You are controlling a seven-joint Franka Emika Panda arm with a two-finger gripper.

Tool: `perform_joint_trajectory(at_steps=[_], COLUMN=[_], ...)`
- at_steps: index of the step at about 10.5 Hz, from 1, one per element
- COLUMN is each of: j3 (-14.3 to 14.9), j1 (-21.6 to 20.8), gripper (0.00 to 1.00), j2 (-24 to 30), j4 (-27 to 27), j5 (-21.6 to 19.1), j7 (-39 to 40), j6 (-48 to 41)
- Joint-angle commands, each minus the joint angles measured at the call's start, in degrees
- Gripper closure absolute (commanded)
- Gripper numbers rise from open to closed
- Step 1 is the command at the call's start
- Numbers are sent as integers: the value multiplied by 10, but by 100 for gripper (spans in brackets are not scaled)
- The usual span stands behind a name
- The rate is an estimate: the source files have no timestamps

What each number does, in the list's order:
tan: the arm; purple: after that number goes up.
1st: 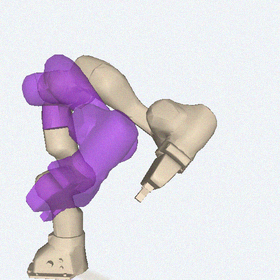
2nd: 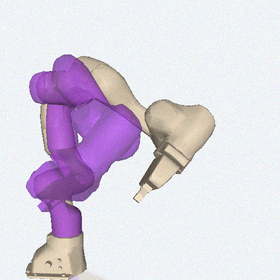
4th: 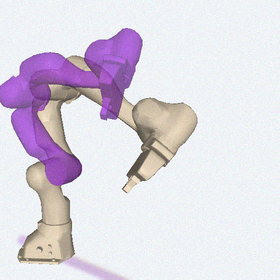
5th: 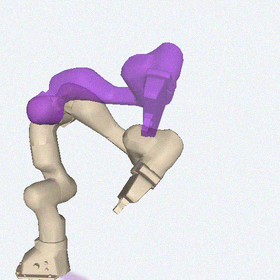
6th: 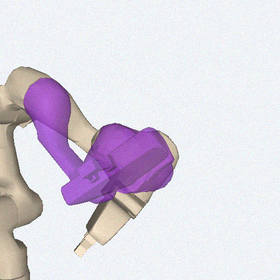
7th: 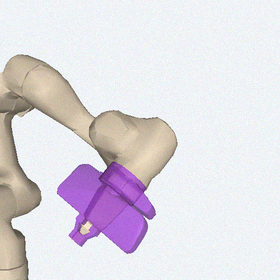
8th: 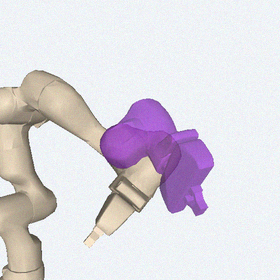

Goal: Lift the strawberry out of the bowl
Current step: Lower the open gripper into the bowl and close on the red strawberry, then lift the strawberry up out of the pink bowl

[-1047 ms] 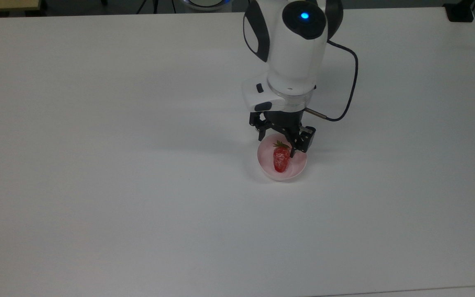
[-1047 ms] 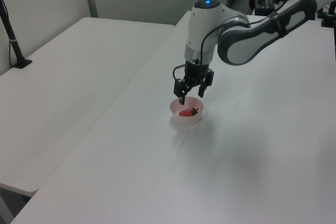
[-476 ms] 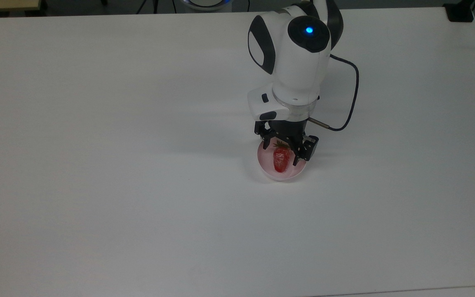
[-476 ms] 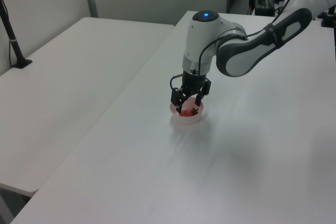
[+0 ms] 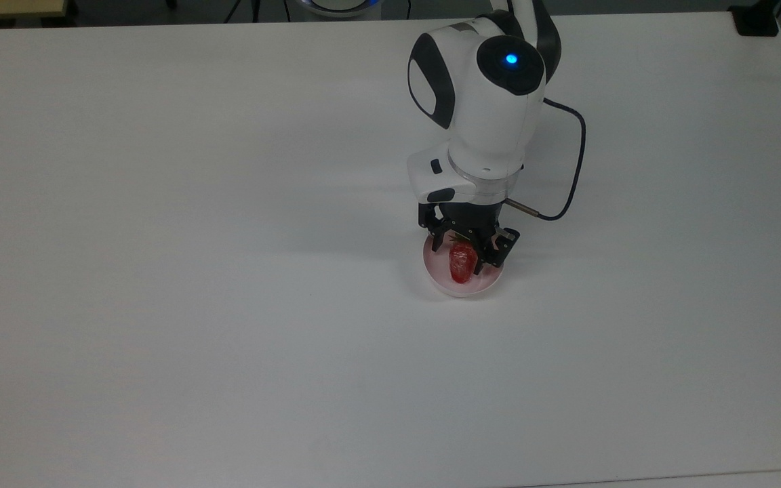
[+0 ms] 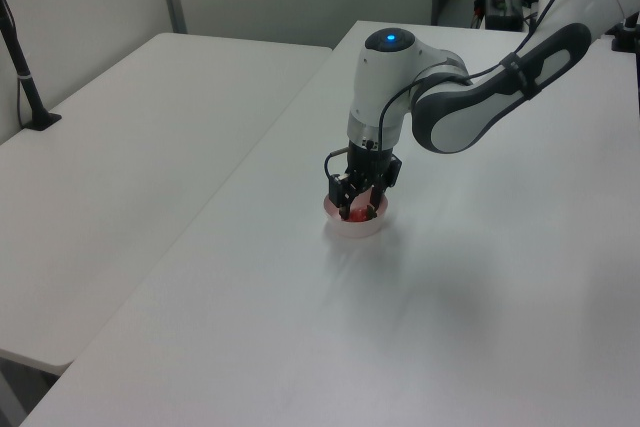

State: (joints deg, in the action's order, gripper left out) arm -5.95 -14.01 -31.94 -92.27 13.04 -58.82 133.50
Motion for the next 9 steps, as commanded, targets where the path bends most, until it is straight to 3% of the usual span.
perform_joint_trajectory(at_steps=[1,4,5,9], j3=[2,2,2,2], j1=[-4,-2,-2,-1], gripper=[55,62,71,73], j2=[-2,4,5,12], j4=[3,4,4,4], j5=[19,19,20,19], j7=[-15,-12,-10,-9], j6=[9,8,8,8])
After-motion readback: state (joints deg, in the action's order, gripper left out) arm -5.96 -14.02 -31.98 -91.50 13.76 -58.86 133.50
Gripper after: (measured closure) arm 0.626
